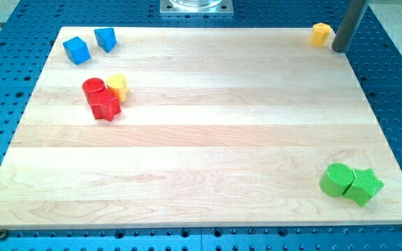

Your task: Place the heart at the bottom left of the hexagon

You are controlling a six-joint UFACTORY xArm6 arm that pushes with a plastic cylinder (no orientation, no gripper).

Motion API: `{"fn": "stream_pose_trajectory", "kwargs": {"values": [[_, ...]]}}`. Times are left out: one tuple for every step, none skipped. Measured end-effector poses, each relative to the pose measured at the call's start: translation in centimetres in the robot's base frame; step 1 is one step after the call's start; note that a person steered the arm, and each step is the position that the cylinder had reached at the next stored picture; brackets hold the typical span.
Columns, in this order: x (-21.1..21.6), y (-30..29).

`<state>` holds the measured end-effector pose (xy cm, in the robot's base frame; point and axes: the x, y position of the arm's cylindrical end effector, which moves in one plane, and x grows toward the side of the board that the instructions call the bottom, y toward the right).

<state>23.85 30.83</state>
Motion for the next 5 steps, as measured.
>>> {"fn": "stream_pose_trajectory", "kwargs": {"values": [[-3.0, -0.3], [-1.8, -7.0], [5.2, -5.0], [15.5, -16.8], [20.3, -33.1]]}}
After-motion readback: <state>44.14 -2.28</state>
